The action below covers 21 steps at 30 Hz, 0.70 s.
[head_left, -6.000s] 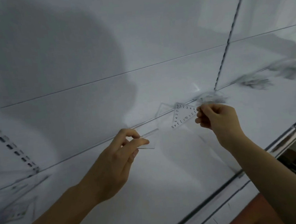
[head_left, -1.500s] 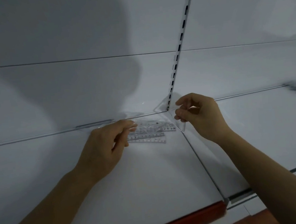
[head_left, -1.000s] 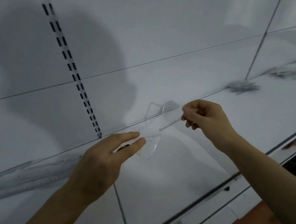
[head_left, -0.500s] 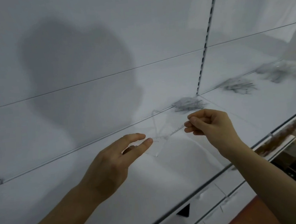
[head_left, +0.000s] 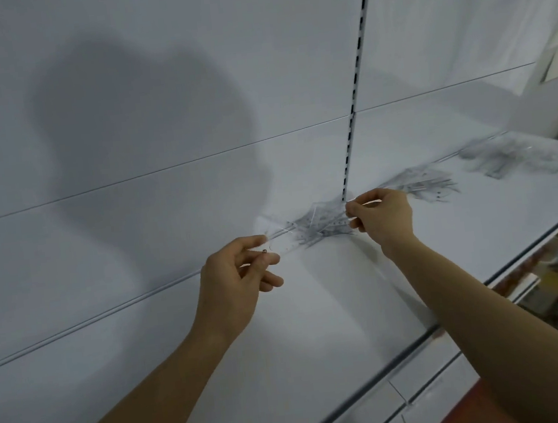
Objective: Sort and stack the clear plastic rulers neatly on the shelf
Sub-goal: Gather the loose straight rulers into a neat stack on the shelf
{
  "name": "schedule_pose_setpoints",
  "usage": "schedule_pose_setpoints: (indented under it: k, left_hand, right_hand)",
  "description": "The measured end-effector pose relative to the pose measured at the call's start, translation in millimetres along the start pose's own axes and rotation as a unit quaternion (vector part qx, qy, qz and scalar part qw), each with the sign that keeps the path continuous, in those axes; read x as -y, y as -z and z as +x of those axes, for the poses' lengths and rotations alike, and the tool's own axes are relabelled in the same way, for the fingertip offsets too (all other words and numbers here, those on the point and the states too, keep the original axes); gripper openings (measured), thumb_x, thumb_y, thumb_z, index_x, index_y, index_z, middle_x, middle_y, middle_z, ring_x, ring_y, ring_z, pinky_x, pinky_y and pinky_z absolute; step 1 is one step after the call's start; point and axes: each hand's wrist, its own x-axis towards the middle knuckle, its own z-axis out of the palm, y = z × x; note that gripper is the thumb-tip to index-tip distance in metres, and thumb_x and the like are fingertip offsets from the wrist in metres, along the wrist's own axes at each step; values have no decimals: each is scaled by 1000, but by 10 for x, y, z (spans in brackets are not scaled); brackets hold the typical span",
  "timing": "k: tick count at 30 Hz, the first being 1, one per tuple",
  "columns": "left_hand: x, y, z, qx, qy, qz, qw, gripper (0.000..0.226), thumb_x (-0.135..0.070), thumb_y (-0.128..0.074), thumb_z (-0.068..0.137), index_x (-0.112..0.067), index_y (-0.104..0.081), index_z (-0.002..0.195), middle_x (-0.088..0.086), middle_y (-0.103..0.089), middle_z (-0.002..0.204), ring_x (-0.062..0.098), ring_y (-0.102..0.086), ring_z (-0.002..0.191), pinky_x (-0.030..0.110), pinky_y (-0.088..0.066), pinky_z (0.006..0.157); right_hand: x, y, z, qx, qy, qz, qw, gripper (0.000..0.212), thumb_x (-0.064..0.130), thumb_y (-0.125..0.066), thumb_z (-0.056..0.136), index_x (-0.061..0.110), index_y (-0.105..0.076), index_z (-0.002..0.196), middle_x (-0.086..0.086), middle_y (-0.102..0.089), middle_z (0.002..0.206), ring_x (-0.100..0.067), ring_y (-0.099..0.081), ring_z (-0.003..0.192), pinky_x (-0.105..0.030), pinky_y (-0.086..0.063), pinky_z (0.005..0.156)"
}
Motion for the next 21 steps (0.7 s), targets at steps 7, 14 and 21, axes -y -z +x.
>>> schedule_pose_setpoints:
  k: [7,14,21]
  left_hand:
    - [29,-215,138,3,40,11,999,8,-10,-63,97,-14,-67,92,4,-74,77,25,-69,53,26,-51,50]
    - [194,-411,309,66,-41,166,983,24,-28,-64,97,-20,-66,119,-4,-76,101,14,-72,94,33,-55,86]
    - [514,-219,339,123,-71,472,870,82,-63,-22,86,-12,-51,143,7,-44,152,25,-41,140,40,-31,118]
  right_hand:
    - [-7,60,-297,21,126,-54,990,20,34,-66,95,19,-62,83,2,-72,67,-12,-67,51,-28,-51,59]
    - [-30,122,-418,126,133,1,983,14,4,-65,95,14,-73,89,-6,-72,66,-22,-69,56,-30,-55,57]
    - [32,82,196,123,-34,32,991,7,3,-67,92,-3,-72,91,-15,-74,74,-22,-70,58,-25,-56,54]
